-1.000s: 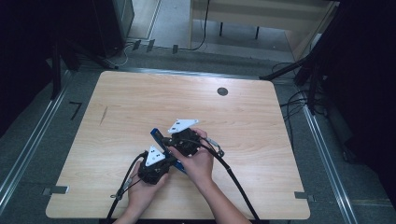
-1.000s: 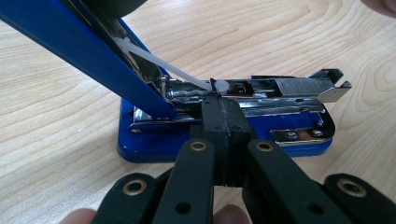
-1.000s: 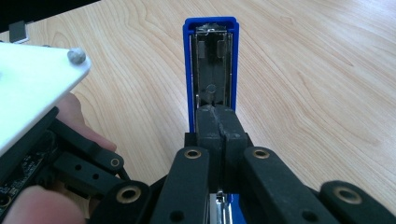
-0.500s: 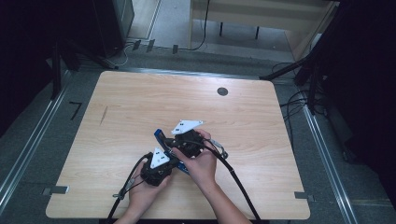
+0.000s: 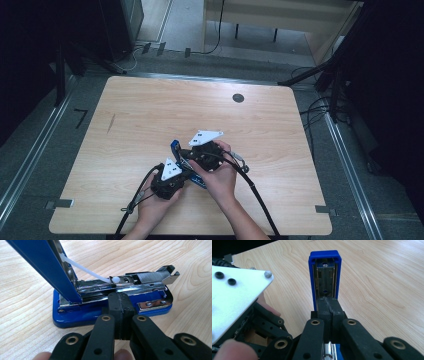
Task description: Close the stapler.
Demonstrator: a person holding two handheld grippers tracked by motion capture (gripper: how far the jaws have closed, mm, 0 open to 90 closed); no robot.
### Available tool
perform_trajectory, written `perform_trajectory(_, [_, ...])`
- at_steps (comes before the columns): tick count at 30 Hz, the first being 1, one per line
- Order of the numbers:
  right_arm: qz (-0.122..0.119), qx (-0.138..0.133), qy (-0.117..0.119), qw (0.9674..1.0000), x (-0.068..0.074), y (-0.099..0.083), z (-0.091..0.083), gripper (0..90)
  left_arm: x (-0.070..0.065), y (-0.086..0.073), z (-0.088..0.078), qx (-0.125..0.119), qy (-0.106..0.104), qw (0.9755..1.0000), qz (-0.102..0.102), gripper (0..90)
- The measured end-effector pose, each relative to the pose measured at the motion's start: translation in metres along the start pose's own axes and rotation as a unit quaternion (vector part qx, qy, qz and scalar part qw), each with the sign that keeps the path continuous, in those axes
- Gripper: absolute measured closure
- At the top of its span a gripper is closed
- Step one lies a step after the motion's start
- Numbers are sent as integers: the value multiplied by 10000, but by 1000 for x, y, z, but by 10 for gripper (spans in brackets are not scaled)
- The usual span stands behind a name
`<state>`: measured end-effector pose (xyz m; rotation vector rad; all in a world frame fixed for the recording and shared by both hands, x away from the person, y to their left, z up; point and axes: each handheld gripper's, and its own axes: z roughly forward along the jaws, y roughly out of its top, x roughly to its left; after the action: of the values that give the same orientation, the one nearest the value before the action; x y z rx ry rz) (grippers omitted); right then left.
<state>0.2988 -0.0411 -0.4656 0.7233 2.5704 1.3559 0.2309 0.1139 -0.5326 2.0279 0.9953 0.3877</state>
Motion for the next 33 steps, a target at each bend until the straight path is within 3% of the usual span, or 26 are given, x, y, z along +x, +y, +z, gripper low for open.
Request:
perform_trajectory(27, [86,-90,12,9999,-1,-13,-17,900,4,0,-1,10,-75,9999,-109,900])
perform_trajectory(33, [145,-197,54,9997,-2,-10,-26,825,9,-4,-7,-112,-135,9996,-224,900])
